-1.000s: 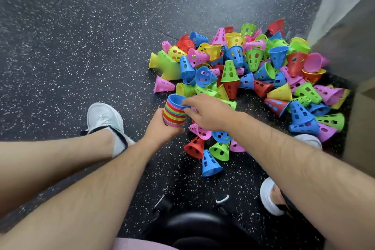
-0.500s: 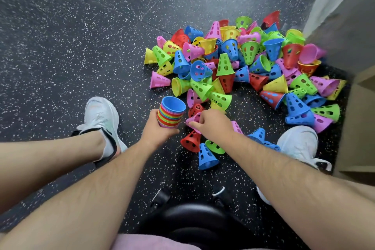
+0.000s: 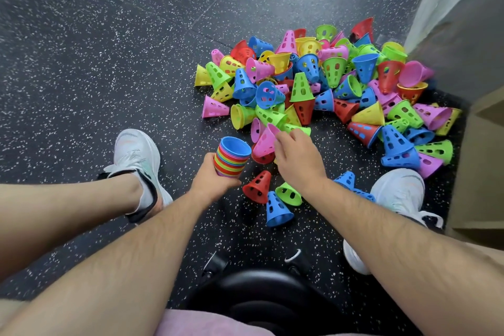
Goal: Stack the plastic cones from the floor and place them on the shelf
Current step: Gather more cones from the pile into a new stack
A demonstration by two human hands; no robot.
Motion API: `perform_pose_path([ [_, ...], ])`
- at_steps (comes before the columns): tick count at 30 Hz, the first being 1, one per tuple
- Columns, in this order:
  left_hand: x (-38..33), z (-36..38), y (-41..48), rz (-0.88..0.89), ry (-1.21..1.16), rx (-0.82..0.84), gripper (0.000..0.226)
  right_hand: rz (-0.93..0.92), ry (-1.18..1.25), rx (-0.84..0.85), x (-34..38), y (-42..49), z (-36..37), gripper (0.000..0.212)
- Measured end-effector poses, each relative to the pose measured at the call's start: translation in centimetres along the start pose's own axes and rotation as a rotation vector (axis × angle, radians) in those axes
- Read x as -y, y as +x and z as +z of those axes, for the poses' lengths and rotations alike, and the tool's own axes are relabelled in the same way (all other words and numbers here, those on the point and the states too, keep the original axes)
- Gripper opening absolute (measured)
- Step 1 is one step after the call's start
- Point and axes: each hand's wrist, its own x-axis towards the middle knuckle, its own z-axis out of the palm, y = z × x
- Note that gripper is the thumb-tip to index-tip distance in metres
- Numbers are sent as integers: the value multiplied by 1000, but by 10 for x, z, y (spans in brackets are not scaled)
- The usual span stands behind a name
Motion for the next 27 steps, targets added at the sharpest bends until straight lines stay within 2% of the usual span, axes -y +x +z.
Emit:
perform_pose_path([
  [4, 0, 1, -3, -15, 26, 35, 69, 41, 129, -84, 2, 6, -6, 23],
  [7, -3, -1, -6, -11, 32, 55, 68, 79, 208, -63, 10, 11, -8, 27],
  [10, -6, -3, -8, -14, 30, 64, 70, 42, 247, -29, 15, 12, -3, 29],
  [13, -3, -5, -3, -8, 39, 74, 76, -32, 223, 70, 15, 9, 9, 30],
  [16, -6, -7, -9, -5, 38, 81, 73, -141, 225, 250, 16, 1, 20, 32],
  [19, 0, -9, -13, 4, 53, 107, 68, -79, 330, 363, 18, -7, 18, 30],
  [22, 7, -13, -15, 11, 84, 135, 61, -72, 212, 394, 9, -16, 14, 16],
  [25, 9, -15, -15, -12, 99, 148, 73, -267, 43, 510, -2, -25, 17, 26],
  [27, 10, -15, -16, -7, 123, 149, 72, -381, -85, 591, -3, -29, 21, 36],
])
